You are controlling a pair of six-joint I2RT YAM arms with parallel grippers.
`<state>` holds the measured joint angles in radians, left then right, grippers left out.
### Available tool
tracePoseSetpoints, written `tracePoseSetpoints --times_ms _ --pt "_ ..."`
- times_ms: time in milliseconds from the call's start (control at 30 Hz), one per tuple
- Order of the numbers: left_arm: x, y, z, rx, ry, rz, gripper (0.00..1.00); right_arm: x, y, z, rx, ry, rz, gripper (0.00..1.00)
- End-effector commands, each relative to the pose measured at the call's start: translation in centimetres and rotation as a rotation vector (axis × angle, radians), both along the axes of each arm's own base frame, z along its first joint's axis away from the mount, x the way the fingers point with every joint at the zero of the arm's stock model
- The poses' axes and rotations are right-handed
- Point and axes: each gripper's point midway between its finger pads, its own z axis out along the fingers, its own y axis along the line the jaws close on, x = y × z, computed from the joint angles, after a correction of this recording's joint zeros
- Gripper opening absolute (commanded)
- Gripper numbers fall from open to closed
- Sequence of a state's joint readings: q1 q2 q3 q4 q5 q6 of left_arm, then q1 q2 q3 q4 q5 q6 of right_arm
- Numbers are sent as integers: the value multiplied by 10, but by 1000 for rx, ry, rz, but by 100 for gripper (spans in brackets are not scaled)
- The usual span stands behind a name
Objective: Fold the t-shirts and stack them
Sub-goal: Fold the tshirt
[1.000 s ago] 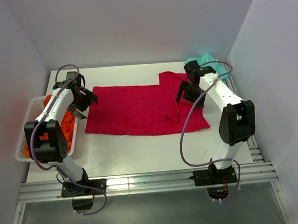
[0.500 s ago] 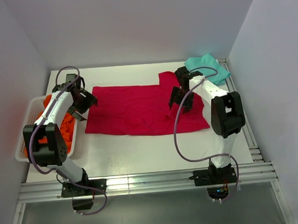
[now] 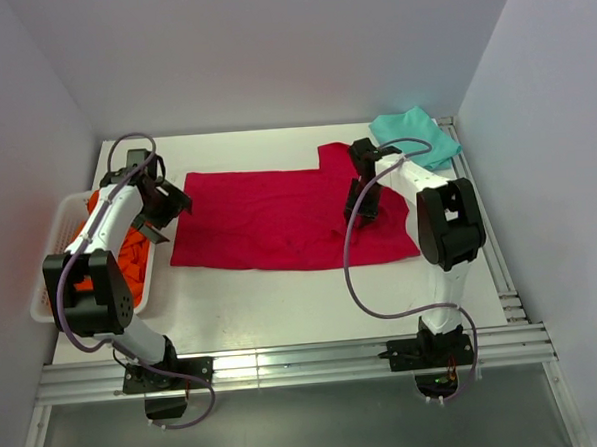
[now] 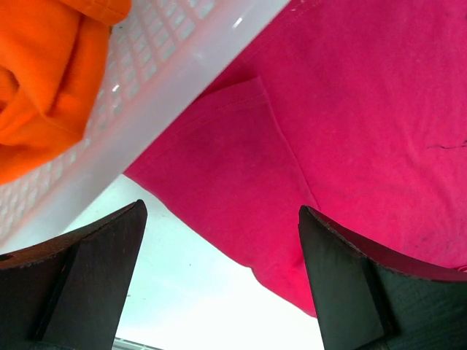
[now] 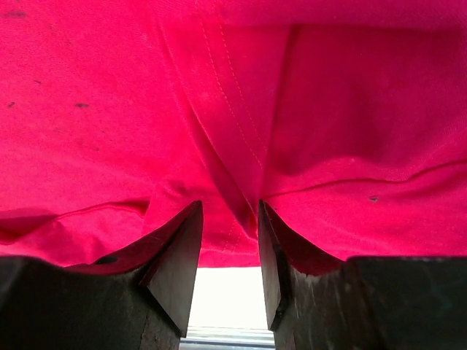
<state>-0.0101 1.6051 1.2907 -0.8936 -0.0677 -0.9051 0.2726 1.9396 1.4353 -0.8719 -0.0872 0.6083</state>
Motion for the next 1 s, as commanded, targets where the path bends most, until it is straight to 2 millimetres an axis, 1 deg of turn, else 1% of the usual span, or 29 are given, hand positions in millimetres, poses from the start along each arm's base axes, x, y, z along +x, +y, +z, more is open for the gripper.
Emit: tracePoseSetpoints --times_ms 0,33,67,100,133,167,300,400,433,467,500,600,733,767,833,867,900,933,967 --pt "2 7 12 13 -51 -12 92 2 -2 -2 -24 -18 -1 43" --pt "2 13 12 12 -51 5 92 3 -2 -1 -26 -22 0 43" --pt "2 15 11 13 -47 6 92 3 -3 -2 -30 -21 0 42" --pt "3 15 11 12 -49 6 92 2 -4 -3 -36 -17 -1 39" --pt "3 15 10 11 -47 7 92 3 -4 -4 -39 -16 0 30" --pt "2 17 9 12 -45 5 92 3 -4 -4 -39 -16 -2 27" --pt "2 20 8 15 -39 7 92 3 -2 -9 -32 -2 -10 26" --pt "2 24 8 18 -39 11 92 4 -1 -9 -27 -6 -13 26" --pt "2 25 8 21 -41 12 92 4 -2 -9 -28 -6 -13 23" --pt "2 27 8 19 -39 14 92 5 -2 -11 -31 -3 -15 13" --pt "3 28 8 20 -39 13 92 4 -2 -11 -35 0 -14 0" --pt "4 31 8 20 -38 17 92 6 0 -13 -28 2 -11 0" --pt "6 35 7 20 -38 21 91 16 4 -8 -15 -11 -19 0" --pt "6 35 6 17 -35 21 91 23 7 -4 -4 -25 -21 0" --pt "8 36 6 15 -38 20 91 30 10 3 5 -34 -25 0" --pt "9 36 5 15 -35 20 91 41 17 11 31 -54 -25 0" --pt "10 35 5 12 -34 17 91 44 20 15 41 -53 -28 0" --pt "11 35 6 13 -38 17 91 58 24 28 60 -91 -29 0" --pt "12 35 5 12 -35 15 91 63 27 26 66 -82 -29 0"
